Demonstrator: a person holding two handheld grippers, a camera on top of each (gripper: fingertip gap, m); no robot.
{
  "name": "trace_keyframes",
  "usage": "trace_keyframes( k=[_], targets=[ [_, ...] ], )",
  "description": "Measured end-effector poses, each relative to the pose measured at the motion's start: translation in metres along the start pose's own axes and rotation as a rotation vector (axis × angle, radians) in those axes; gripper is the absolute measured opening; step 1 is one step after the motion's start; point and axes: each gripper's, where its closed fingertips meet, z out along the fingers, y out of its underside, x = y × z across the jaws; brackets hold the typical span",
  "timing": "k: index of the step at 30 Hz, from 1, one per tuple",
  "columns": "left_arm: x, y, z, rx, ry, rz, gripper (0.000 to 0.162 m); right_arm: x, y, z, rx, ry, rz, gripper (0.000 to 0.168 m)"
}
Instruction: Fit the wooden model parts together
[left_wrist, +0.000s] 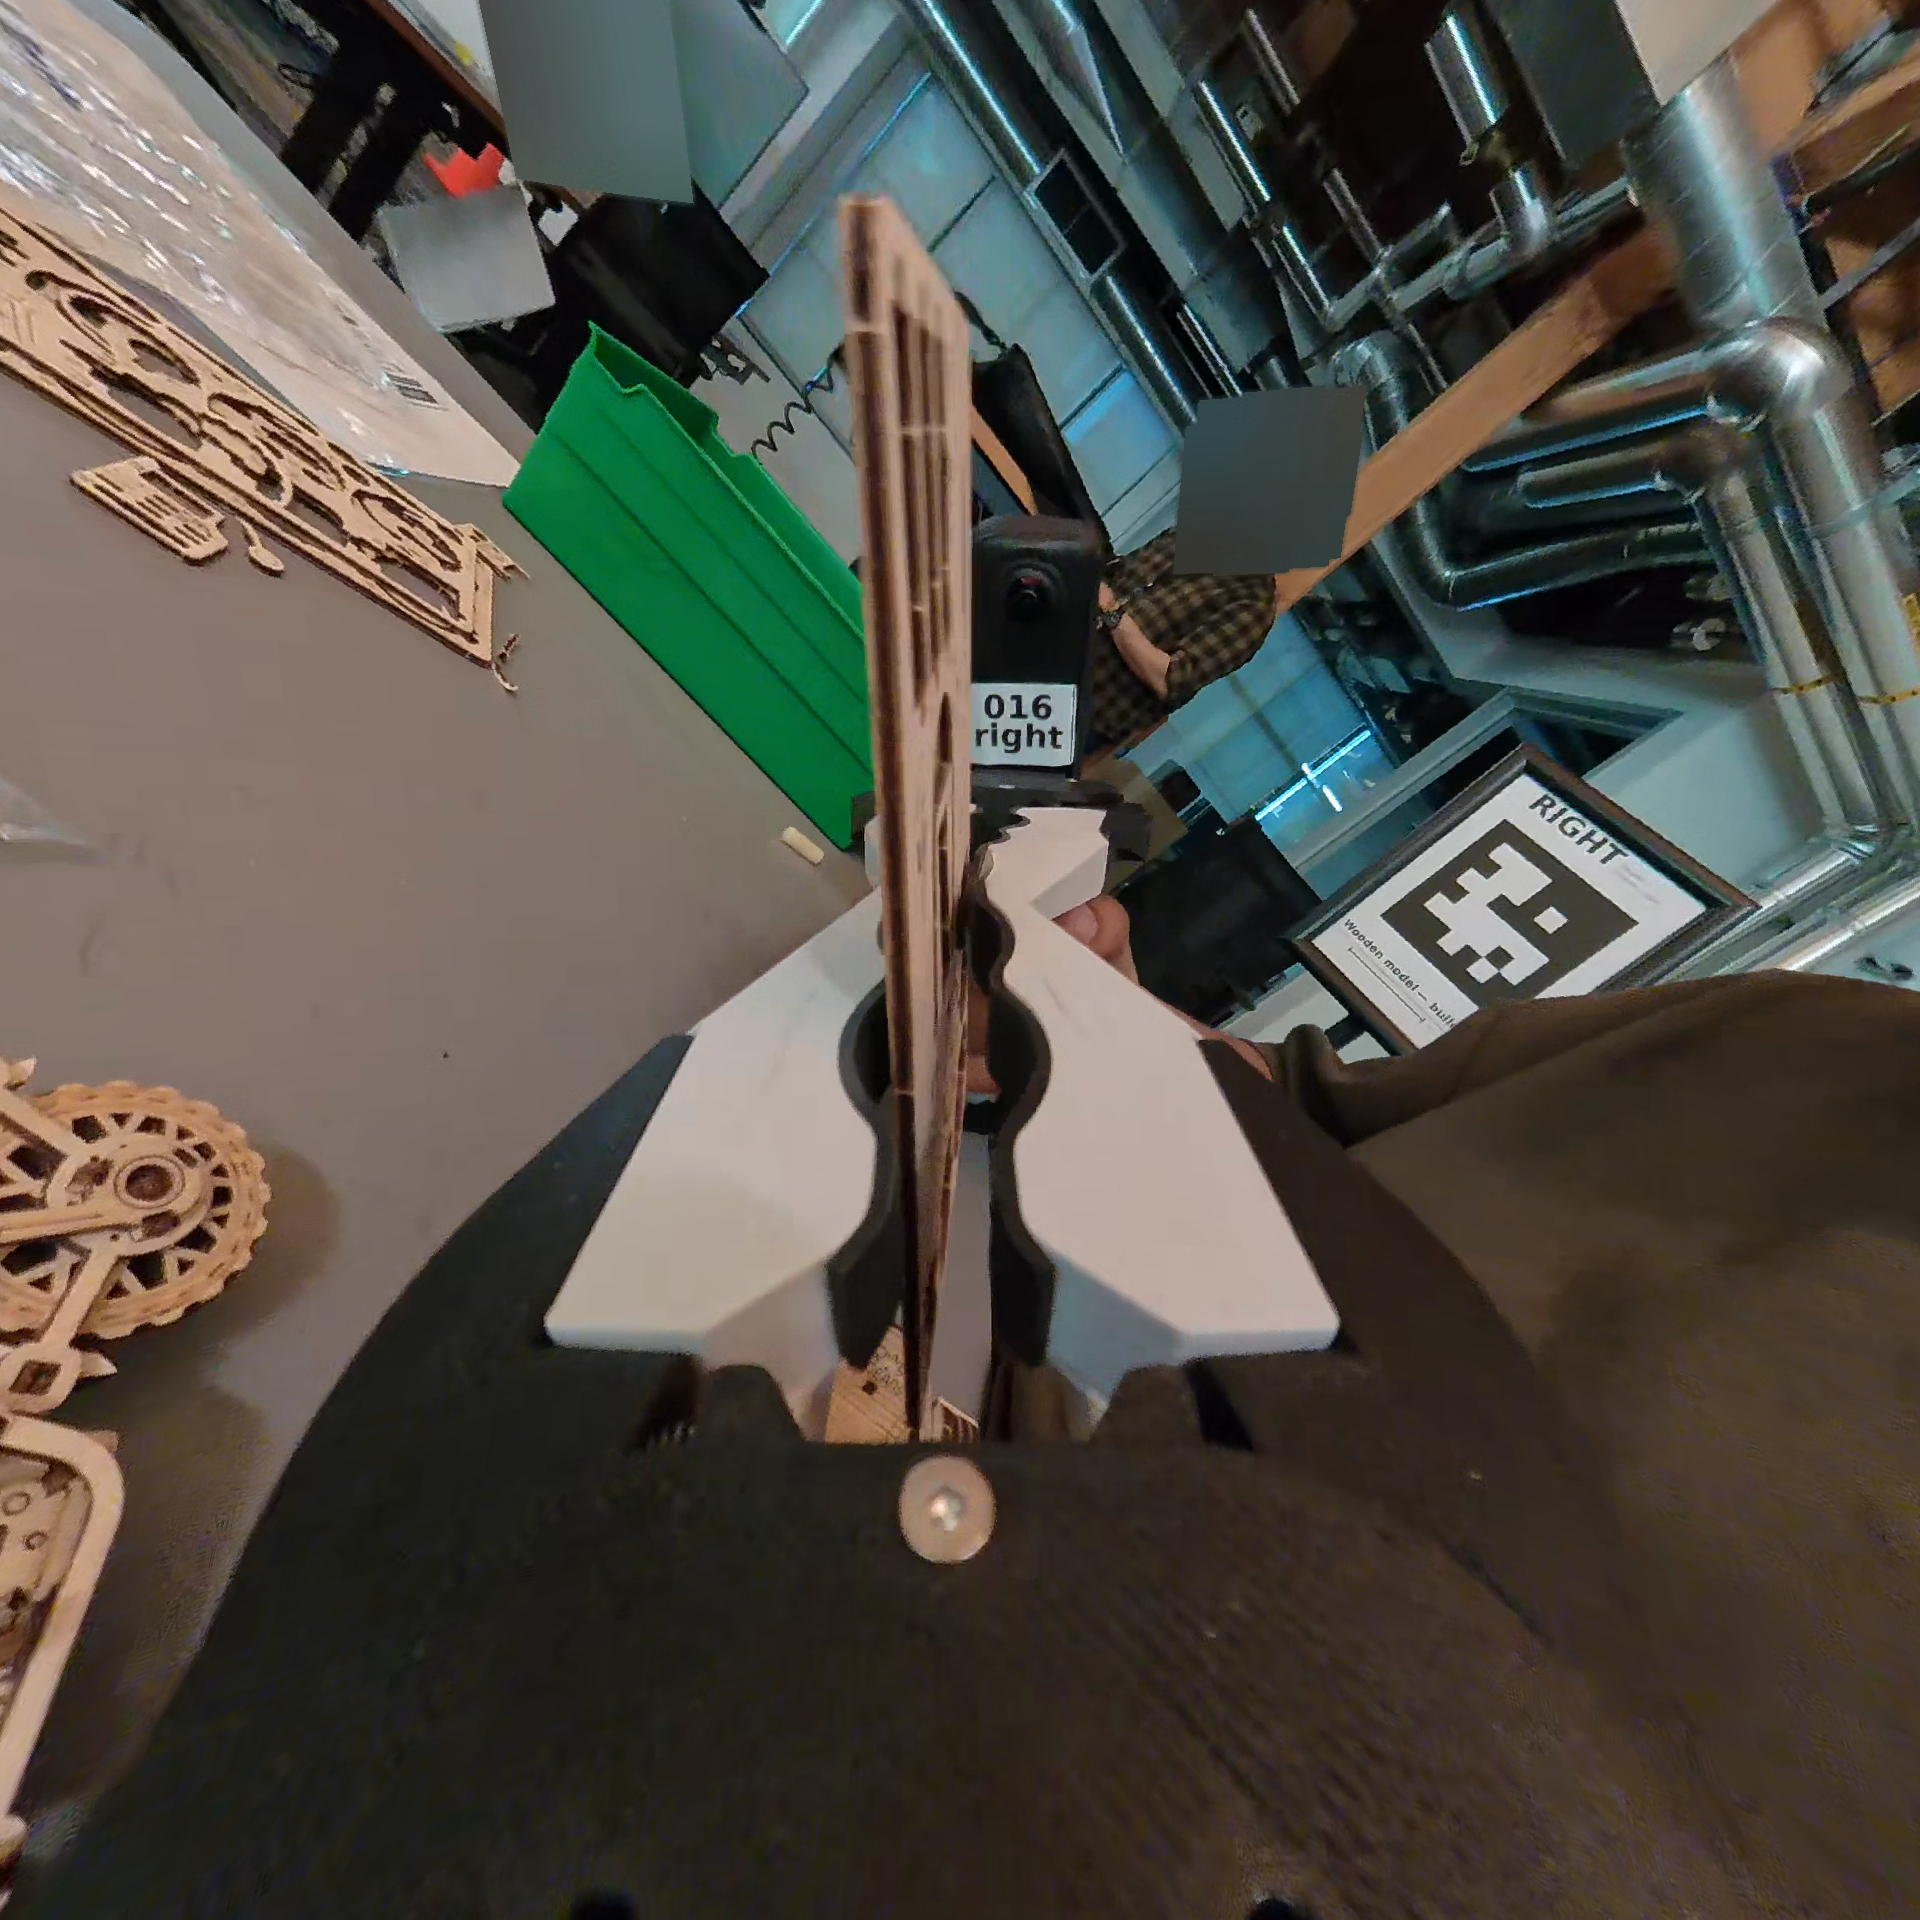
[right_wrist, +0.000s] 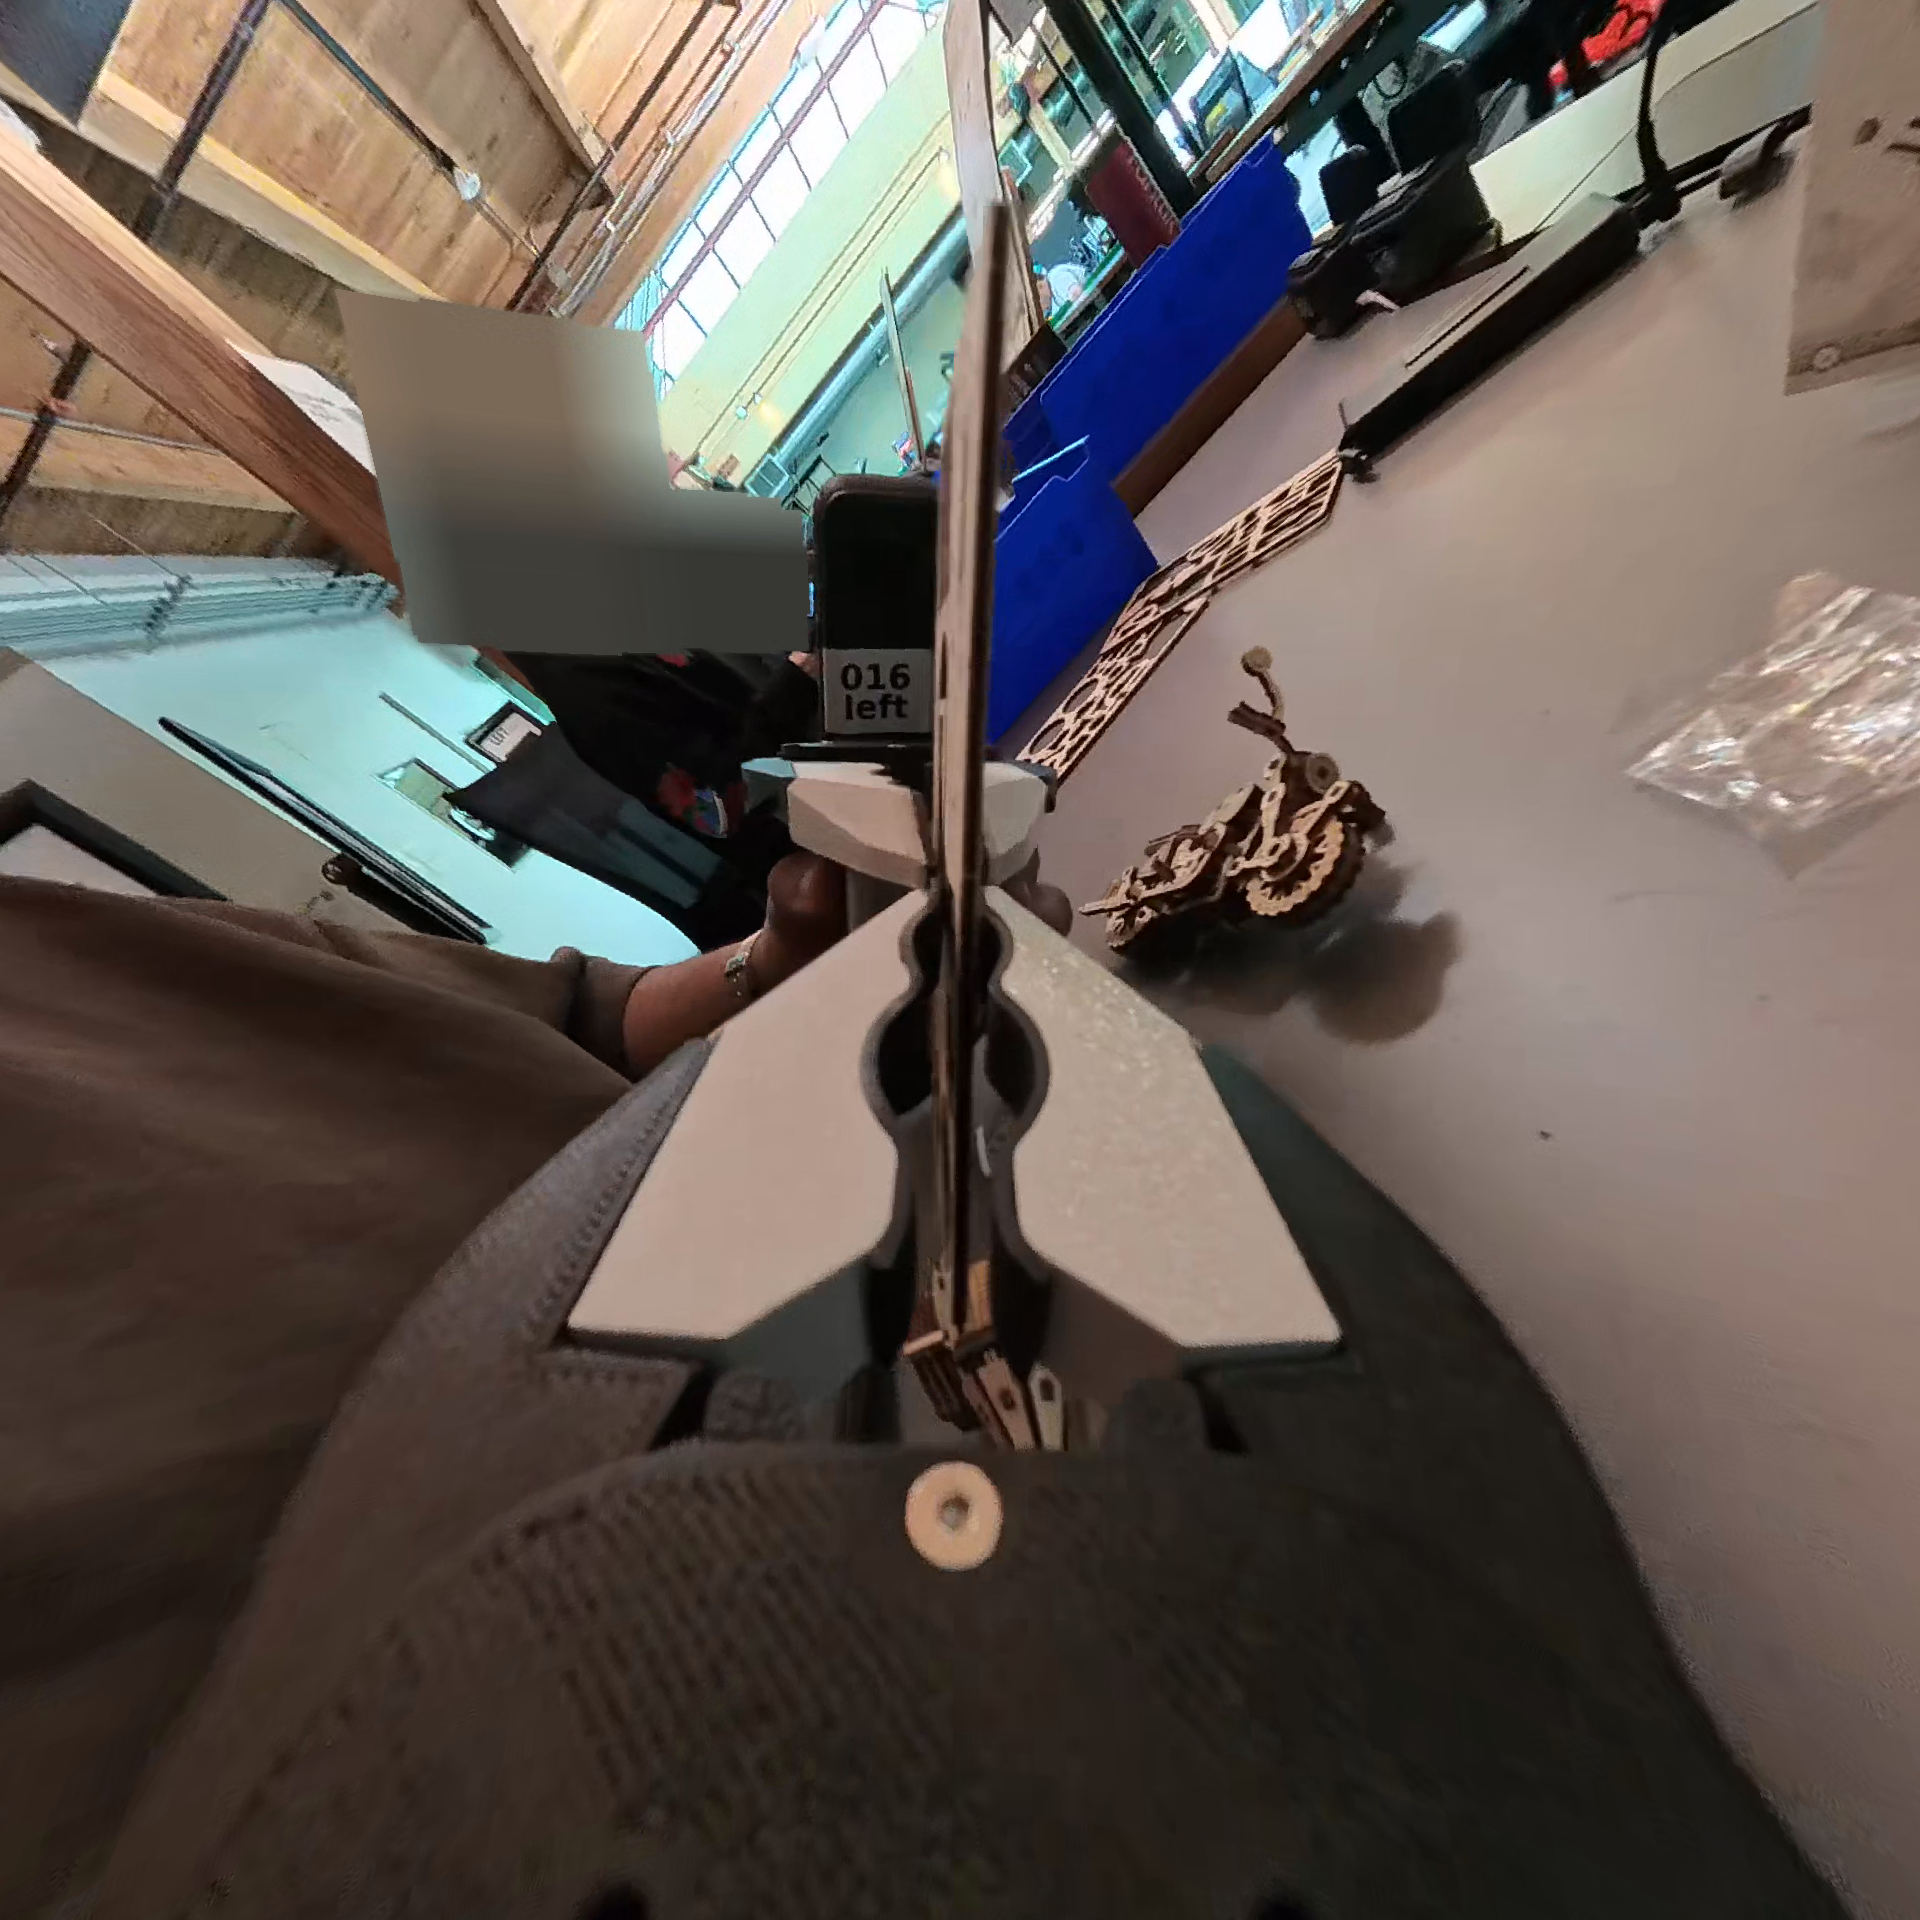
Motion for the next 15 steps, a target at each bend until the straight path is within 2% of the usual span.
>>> trace_keyframes(
  k=[3,7,10,13,15],
  targets=[
    [-0.002,-0.002,-0.002,0.013,0.010,-0.029,0.008,0.000,-0.003,0.001,0.025,-0.001,0.011,0.001],
    [-0.002,-0.005,-0.004,0.024,0.018,-0.046,0.001,0.003,-0.006,0.000,0.034,-0.005,0.038,0.003],
    [-0.007,-0.002,-0.005,-0.003,-0.003,-0.046,0.000,0.008,-0.018,-0.010,0.082,0.010,0.035,0.020],
    [-0.009,-0.002,-0.006,-0.008,-0.015,-0.043,0.000,0.020,-0.024,-0.022,0.081,0.078,-0.010,0.018],
    [-0.013,-0.001,-0.007,-0.022,-0.039,-0.039,0.000,0.025,-0.022,-0.025,0.047,0.110,-0.052,0.010]
  ],
)
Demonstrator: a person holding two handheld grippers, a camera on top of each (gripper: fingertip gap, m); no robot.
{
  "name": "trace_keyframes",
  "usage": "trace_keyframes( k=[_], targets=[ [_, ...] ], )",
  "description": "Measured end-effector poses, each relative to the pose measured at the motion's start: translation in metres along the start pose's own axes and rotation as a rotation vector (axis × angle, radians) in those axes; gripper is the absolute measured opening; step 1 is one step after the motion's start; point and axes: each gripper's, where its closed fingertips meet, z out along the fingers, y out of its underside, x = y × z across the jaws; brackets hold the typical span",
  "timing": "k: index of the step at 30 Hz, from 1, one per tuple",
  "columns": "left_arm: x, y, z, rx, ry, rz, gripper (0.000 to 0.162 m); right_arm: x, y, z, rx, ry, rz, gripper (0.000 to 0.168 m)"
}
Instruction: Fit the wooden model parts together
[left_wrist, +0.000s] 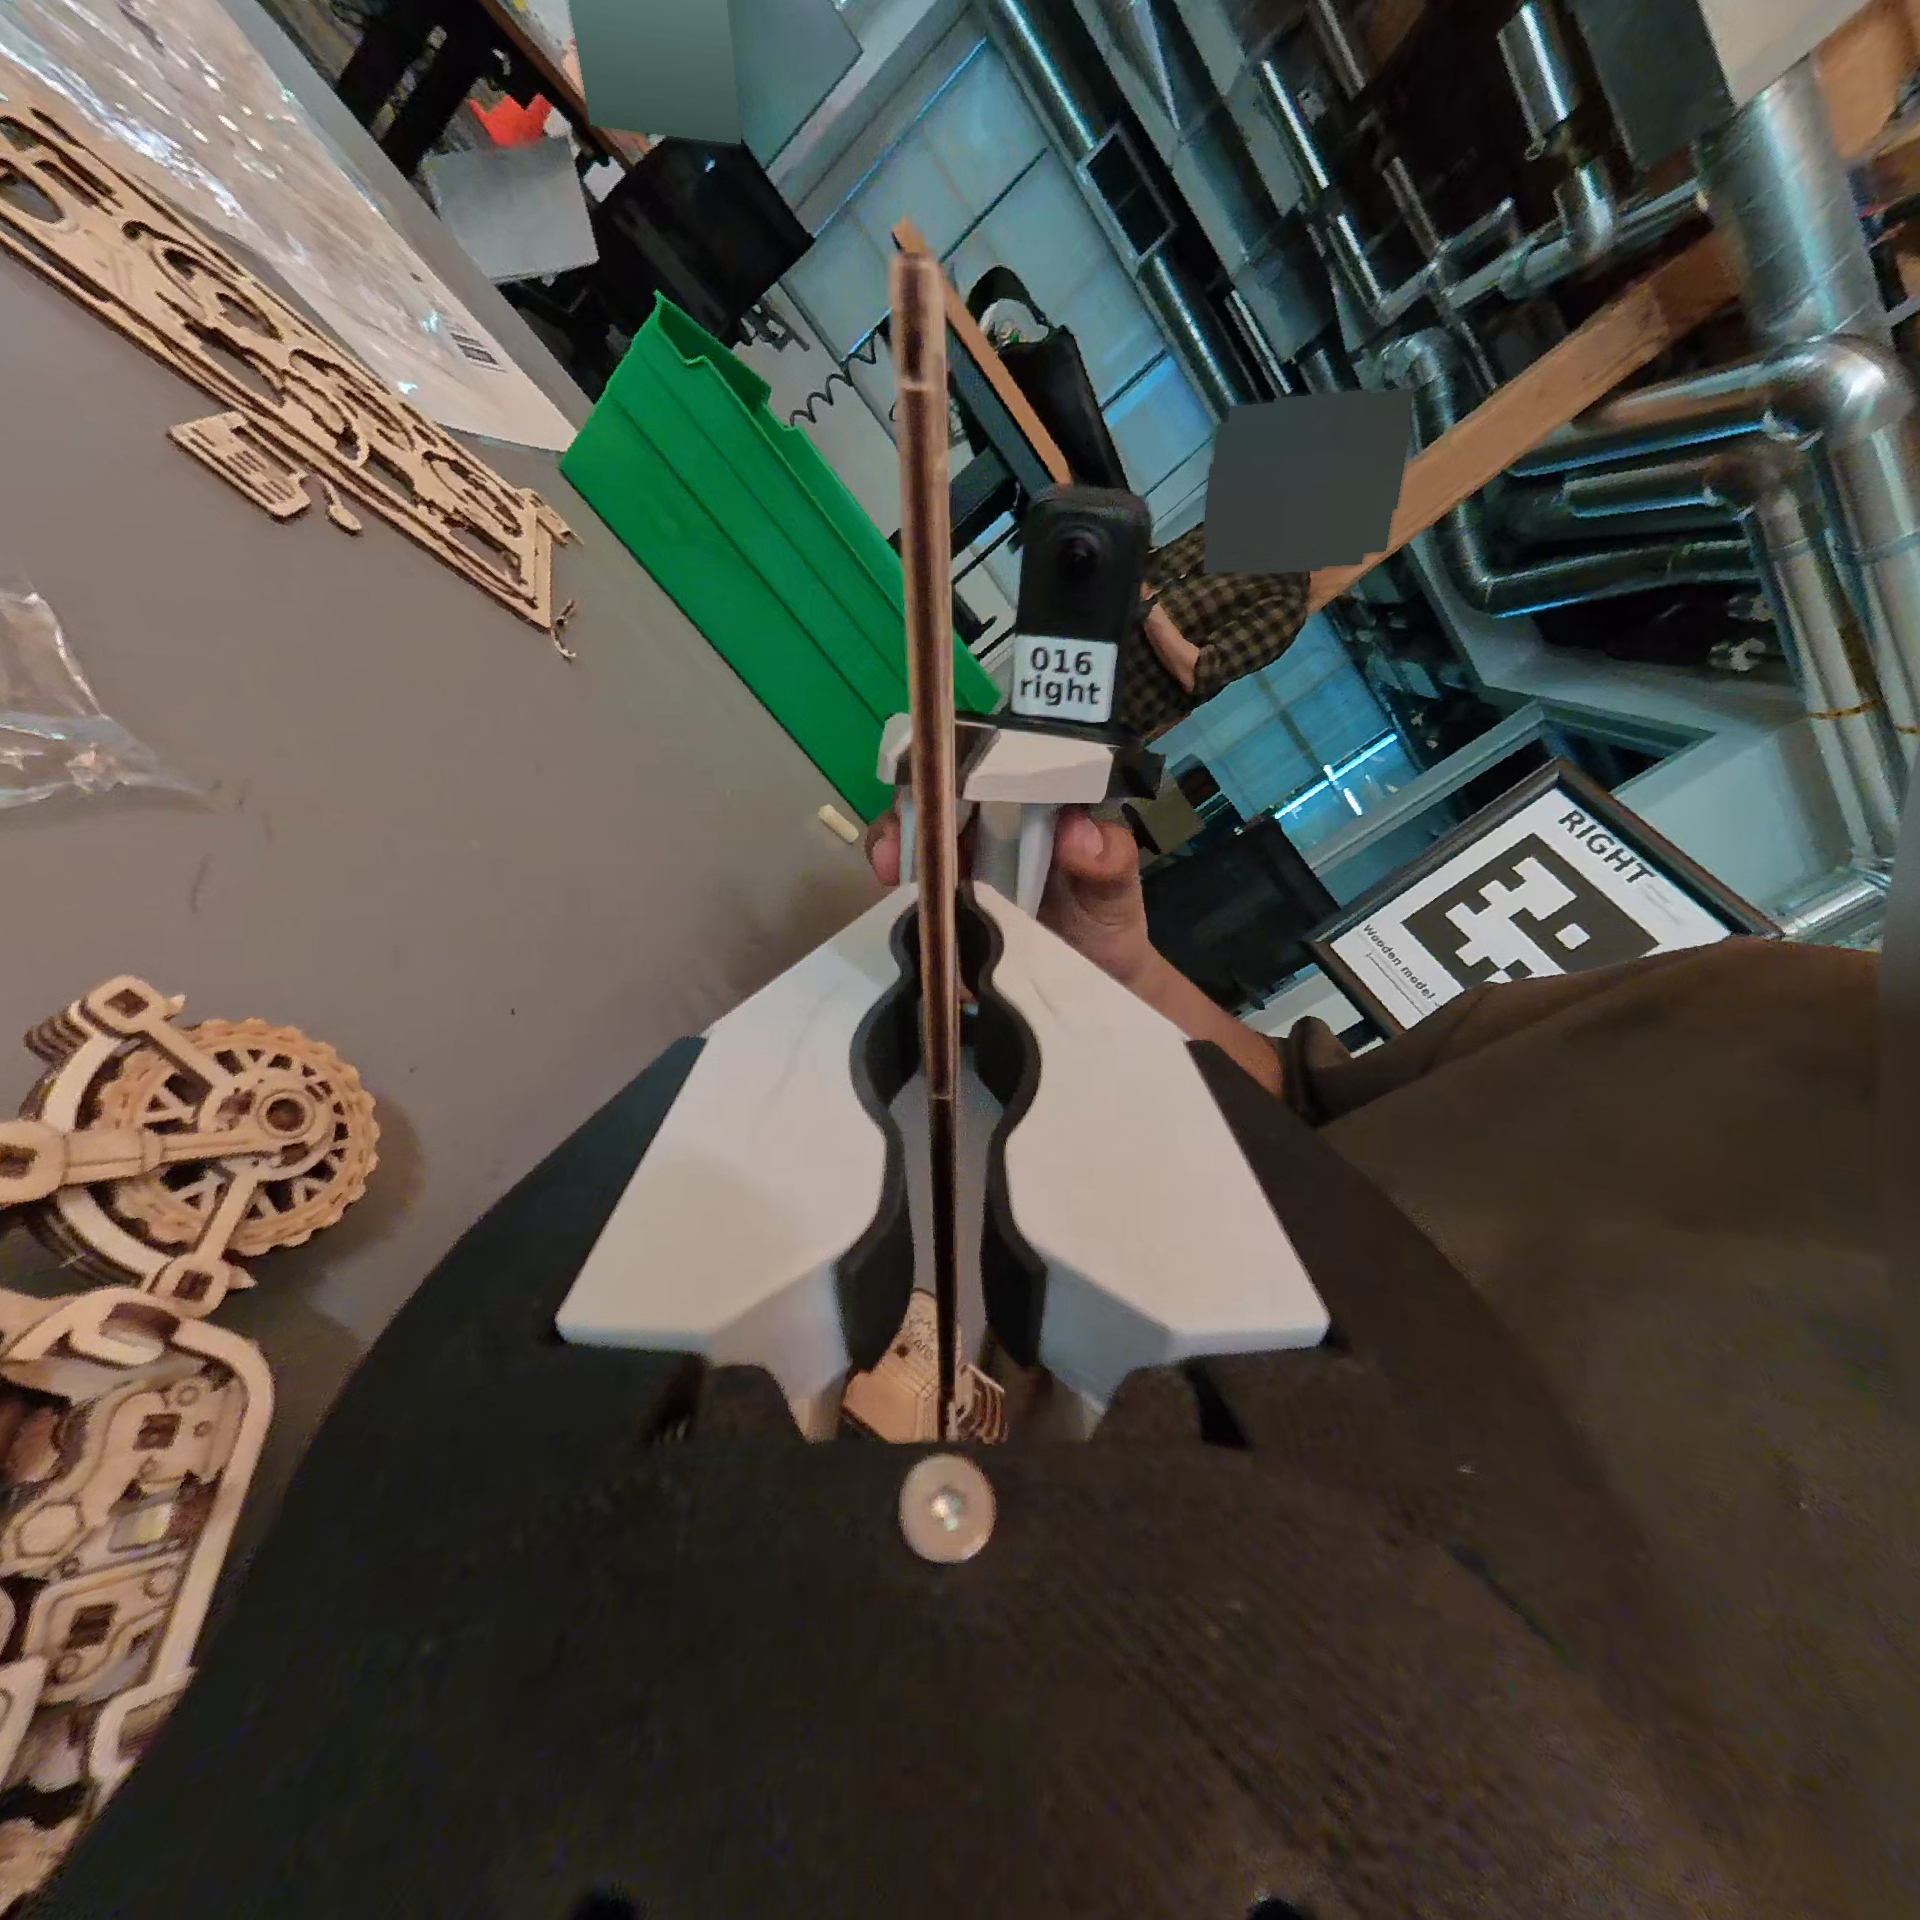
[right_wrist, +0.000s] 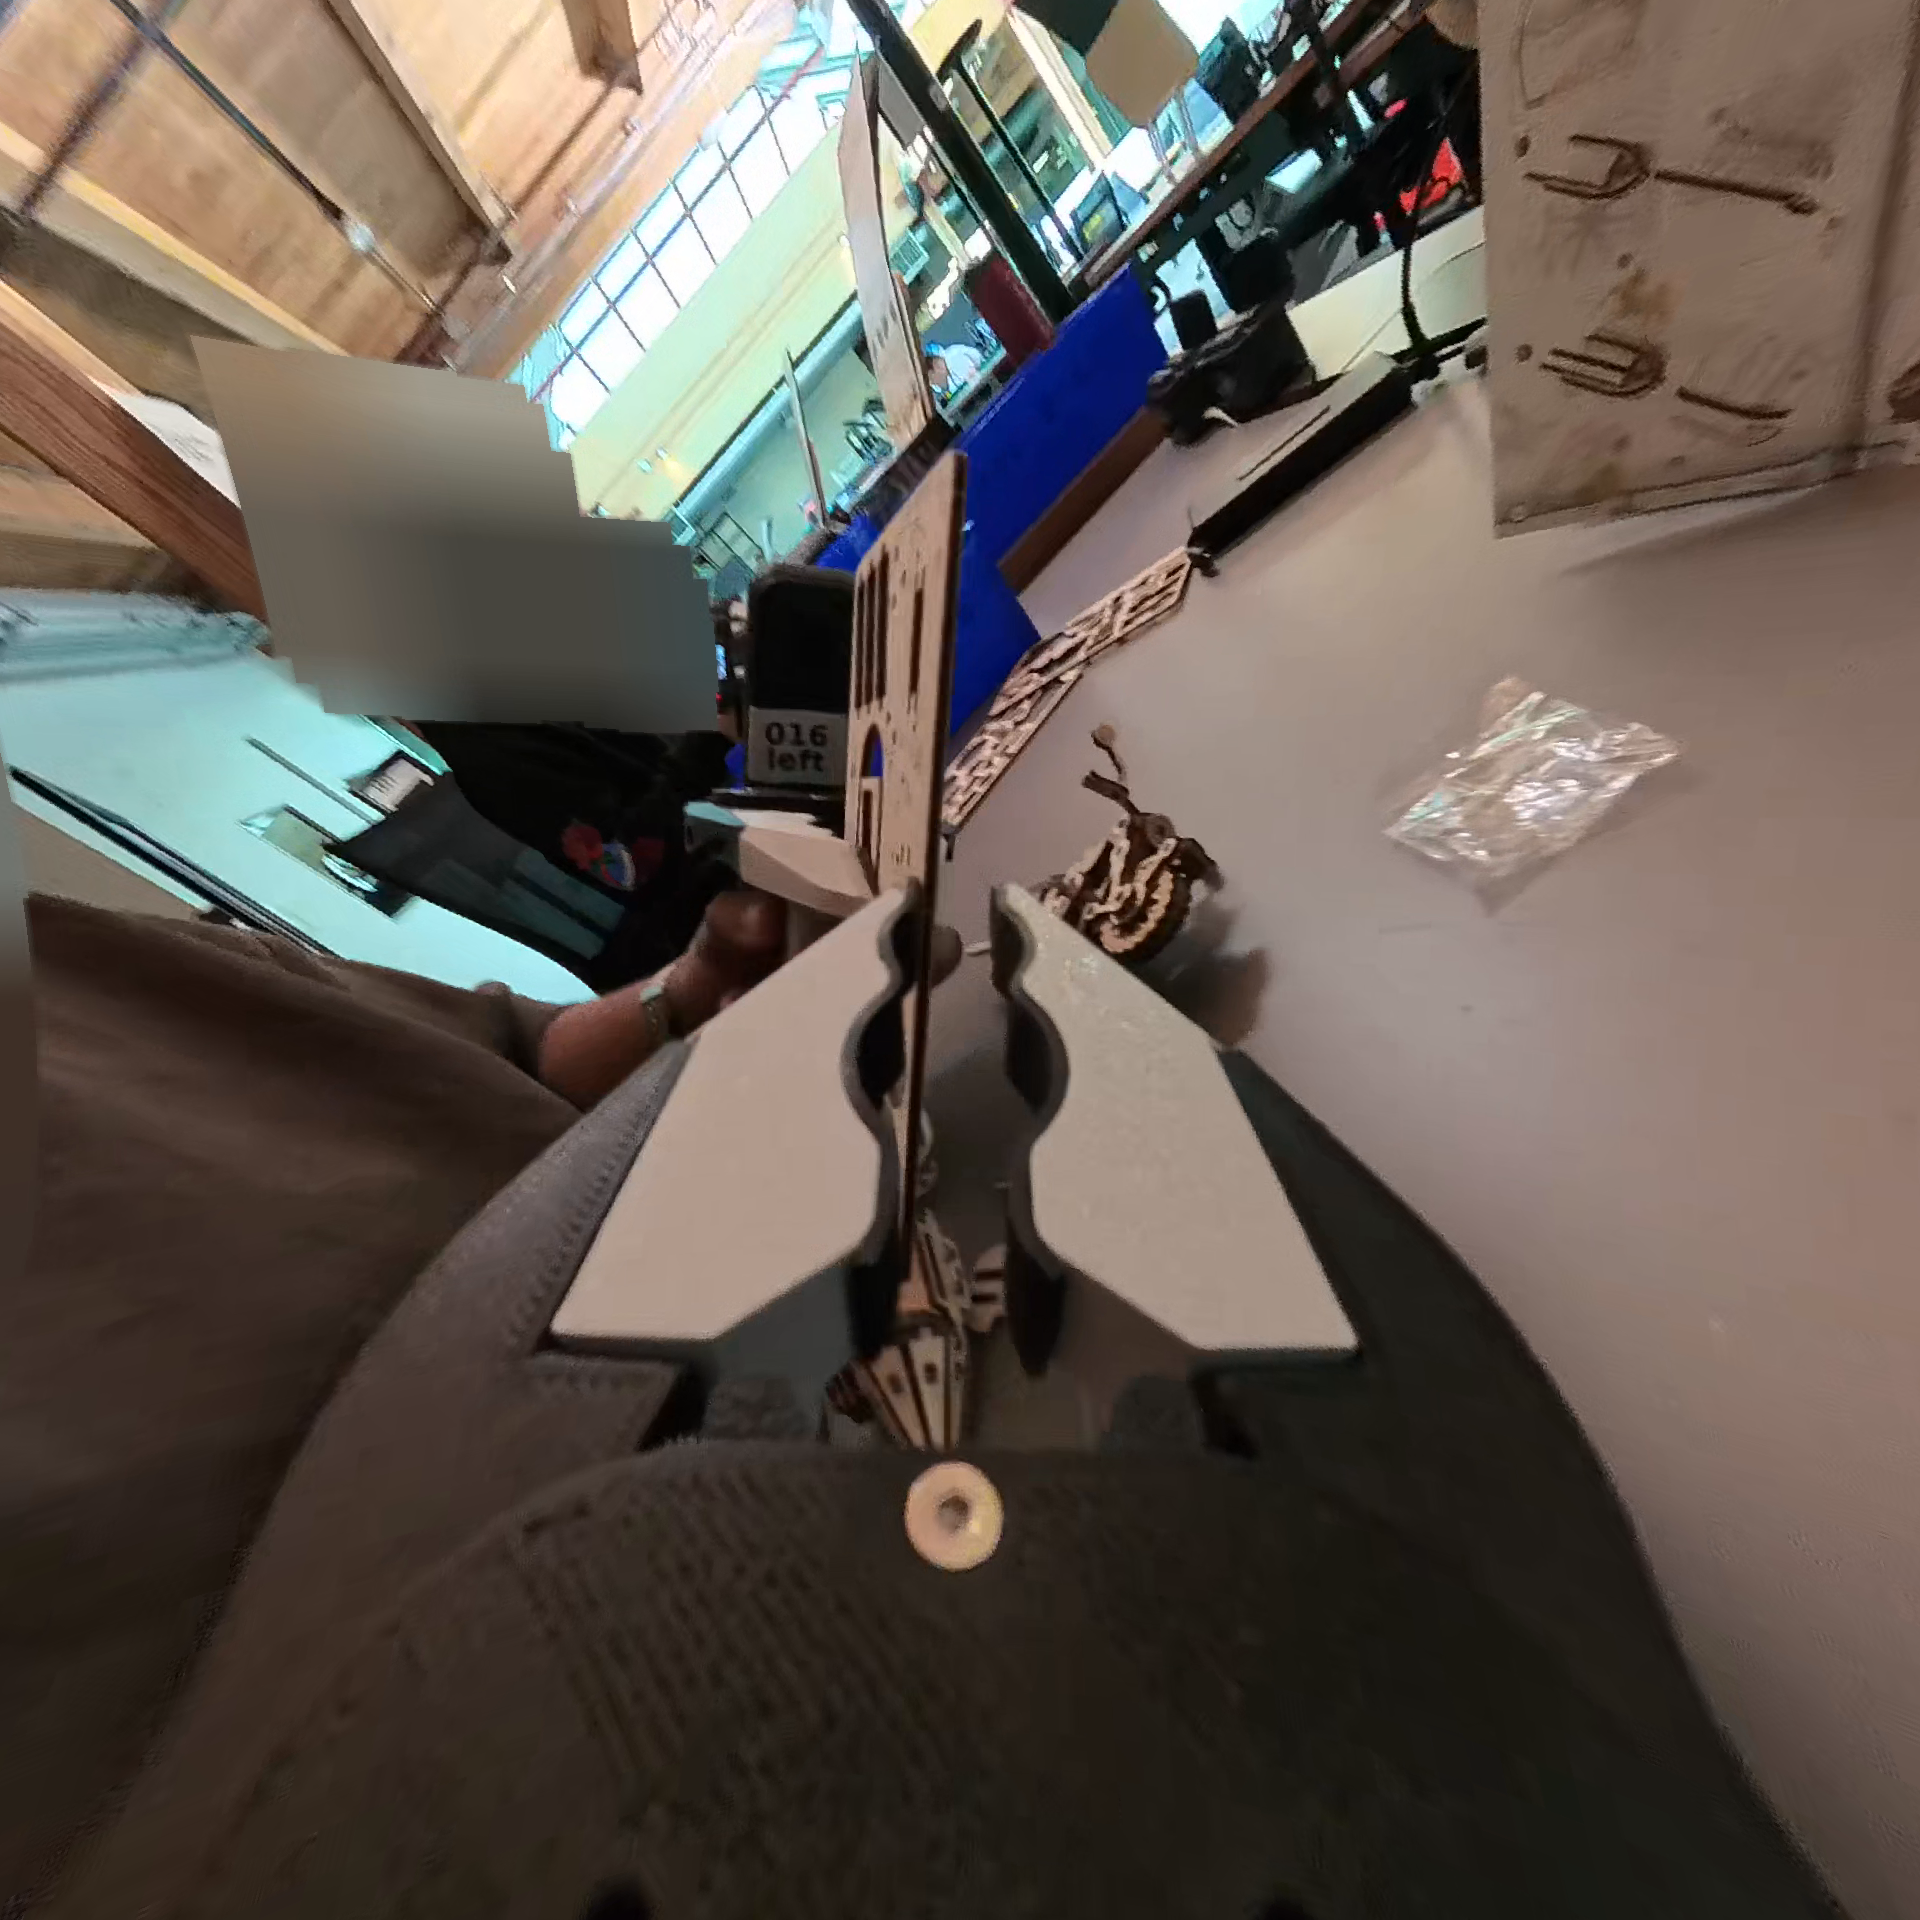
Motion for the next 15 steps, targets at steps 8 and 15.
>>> trace_keyframes(
  k=[8,15],
  targets=[
    [-0.005,0.002,-0.001,-0.024,-0.032,0.018,0.000,0.005,0.007,0.001,-0.043,0.028,-0.007,0.005],
    [-0.004,0.007,0.001,-0.048,-0.039,0.029,0.000,0.001,0.013,0.004,-0.078,0.016,-0.026,0.010]
  ],
)
